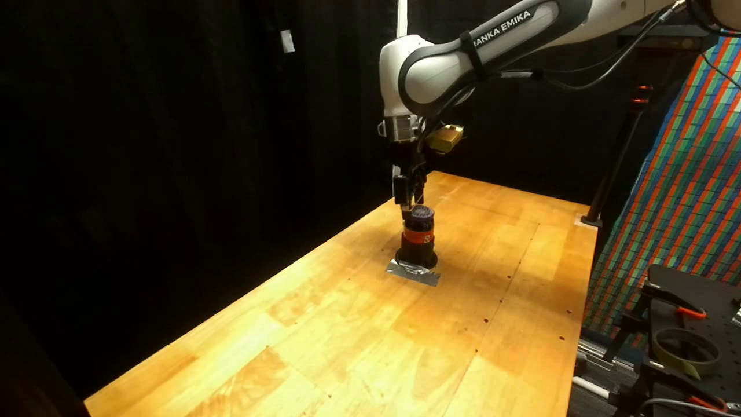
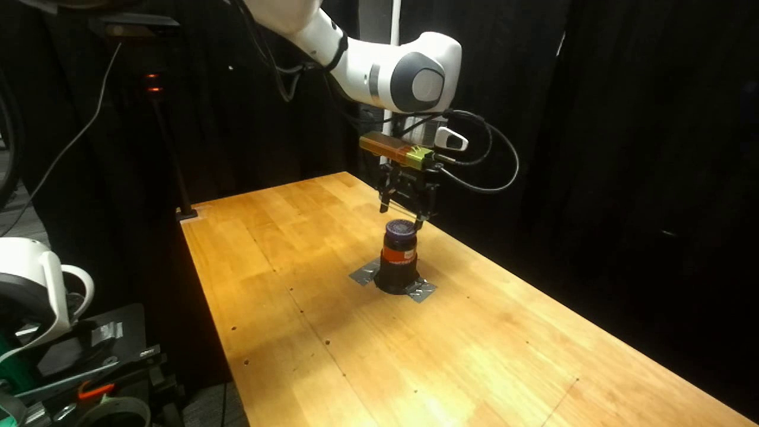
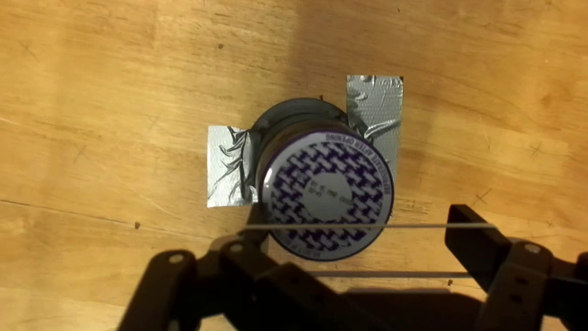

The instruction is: Put the rubber band around the base of the cup

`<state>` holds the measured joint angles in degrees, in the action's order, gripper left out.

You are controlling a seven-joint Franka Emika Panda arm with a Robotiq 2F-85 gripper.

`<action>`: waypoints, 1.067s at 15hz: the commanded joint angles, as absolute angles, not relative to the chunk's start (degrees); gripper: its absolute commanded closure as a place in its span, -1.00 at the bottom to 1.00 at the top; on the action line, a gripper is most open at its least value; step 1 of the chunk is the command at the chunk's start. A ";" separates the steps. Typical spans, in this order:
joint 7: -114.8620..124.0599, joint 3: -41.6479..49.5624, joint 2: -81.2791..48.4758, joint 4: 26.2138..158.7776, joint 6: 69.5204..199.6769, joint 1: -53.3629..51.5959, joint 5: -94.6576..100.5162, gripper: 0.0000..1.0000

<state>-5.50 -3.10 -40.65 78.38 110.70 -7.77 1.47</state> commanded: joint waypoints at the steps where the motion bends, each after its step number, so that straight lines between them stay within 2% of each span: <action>1: -3.64 -3.19 -45.76 70.72 107.92 -8.29 2.42 -1.00; 5: -2.54 -2.75 -49.14 65.34 101.83 -8.75 3.15 -1.00; 16: 2.26 -0.34 -56.22 54.97 95.08 -11.51 8.21 -1.00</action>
<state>0.59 -1.48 -53.24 60.64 99.41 -10.17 6.59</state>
